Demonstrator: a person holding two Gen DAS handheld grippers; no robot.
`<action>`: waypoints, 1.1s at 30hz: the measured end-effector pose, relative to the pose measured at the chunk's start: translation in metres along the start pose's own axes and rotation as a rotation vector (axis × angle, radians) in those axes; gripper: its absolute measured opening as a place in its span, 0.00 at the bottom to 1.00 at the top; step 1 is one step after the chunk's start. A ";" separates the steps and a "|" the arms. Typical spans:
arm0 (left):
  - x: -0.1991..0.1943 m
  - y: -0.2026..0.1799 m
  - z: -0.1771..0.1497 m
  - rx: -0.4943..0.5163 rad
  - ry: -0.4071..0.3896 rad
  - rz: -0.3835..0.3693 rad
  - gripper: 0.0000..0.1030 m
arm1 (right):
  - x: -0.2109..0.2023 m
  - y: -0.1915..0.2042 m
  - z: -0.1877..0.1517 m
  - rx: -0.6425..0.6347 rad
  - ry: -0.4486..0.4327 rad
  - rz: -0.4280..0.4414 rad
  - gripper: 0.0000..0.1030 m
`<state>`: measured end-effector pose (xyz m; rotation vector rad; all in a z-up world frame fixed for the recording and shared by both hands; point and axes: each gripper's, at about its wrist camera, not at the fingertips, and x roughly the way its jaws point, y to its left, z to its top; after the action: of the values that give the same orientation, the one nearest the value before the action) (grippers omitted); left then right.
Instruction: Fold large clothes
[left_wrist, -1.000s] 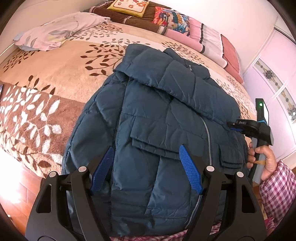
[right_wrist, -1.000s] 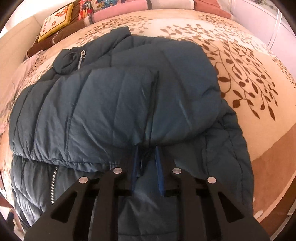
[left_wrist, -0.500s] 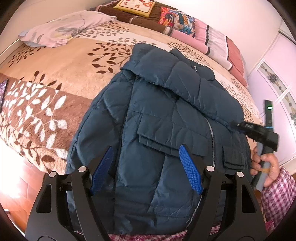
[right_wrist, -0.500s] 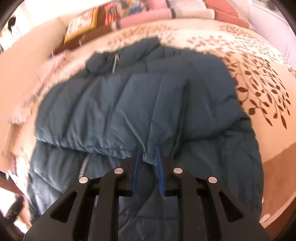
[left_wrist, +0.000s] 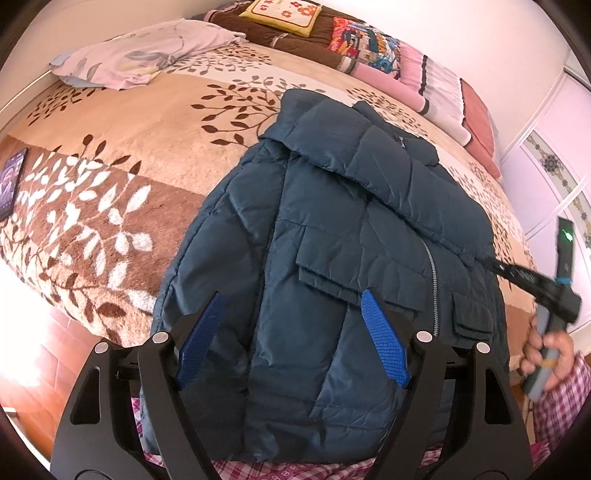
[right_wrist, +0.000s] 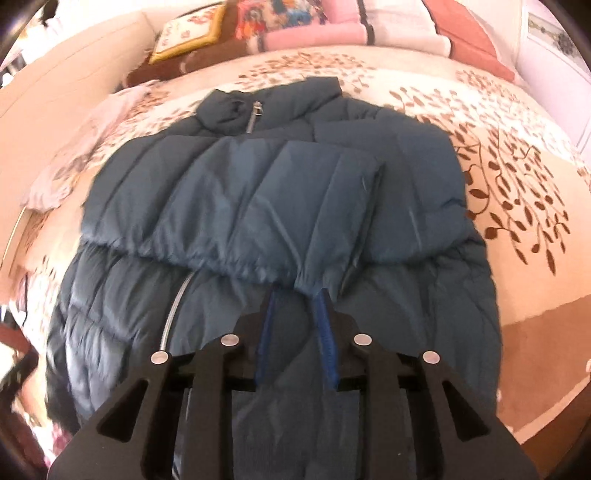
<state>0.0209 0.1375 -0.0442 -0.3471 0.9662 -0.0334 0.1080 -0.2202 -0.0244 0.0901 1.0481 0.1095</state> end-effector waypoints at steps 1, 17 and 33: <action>-0.001 0.000 0.000 0.002 0.000 0.002 0.74 | -0.010 0.001 -0.009 -0.022 -0.007 0.002 0.34; -0.012 -0.002 -0.005 0.064 0.016 0.071 0.74 | -0.063 -0.024 -0.095 -0.123 0.029 -0.073 0.52; -0.032 0.039 -0.027 0.150 0.149 0.164 0.75 | -0.090 -0.091 -0.145 -0.061 0.152 -0.088 0.62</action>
<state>-0.0242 0.1732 -0.0445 -0.1271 1.1299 0.0179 -0.0578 -0.3193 -0.0301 -0.0201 1.1983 0.0691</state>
